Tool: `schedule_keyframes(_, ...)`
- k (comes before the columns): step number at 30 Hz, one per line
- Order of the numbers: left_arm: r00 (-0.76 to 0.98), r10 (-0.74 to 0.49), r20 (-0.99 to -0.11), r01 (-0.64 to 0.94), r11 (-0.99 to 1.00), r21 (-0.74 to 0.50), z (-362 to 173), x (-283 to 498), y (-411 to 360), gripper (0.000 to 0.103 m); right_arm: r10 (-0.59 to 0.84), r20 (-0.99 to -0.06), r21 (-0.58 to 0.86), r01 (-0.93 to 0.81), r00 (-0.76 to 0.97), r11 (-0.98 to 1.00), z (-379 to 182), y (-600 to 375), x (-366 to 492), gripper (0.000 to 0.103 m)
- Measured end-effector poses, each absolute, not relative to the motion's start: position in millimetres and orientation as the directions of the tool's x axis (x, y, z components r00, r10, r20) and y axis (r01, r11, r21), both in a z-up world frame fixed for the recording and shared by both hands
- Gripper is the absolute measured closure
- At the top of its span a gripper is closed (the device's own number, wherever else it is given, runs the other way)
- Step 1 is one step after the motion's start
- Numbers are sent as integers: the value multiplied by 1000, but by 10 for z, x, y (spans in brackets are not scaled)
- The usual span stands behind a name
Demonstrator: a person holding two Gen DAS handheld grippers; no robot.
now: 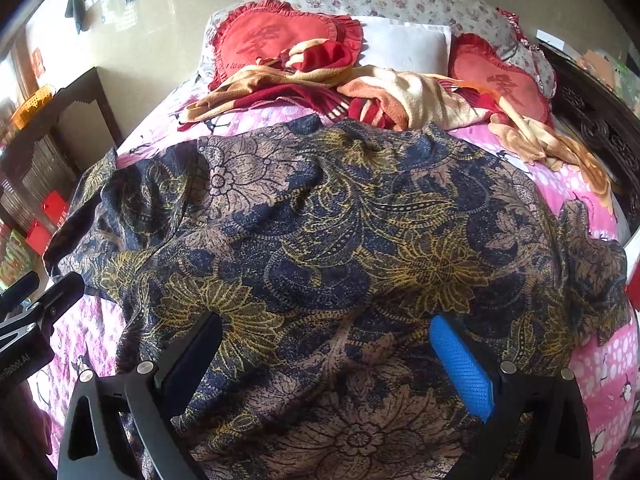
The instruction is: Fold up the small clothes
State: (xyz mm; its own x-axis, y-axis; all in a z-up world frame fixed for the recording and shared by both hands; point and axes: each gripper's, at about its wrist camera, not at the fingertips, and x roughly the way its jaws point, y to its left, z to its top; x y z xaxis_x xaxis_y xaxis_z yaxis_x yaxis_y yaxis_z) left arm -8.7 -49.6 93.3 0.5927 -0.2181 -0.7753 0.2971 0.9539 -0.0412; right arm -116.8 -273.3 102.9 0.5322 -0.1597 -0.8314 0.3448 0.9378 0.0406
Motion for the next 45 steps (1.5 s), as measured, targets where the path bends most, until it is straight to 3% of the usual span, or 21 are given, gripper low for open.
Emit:
schedule_keyframes(27,586,-180,-790,233,971,-48,810,134,-161,0,-120,-853,28,276,507,961,897,-2379,-834,0)
schedule_keyframes(31,592,-153,-791,187,981,-50,785,218,25,0,-64,-851,59,216,521,975,949,-2268,-684,0)
schedule_keyframes(38,583,-77,-809,34,997,-71,636,499,536,0,204,-778,244,-12,595,970,1292,-1873,-66,18)
schedule_keyframes(45,560,-33,-828,-32,998,-62,415,735,779,0,250,-767,246,-89,591,965,1330,-1434,866,24)
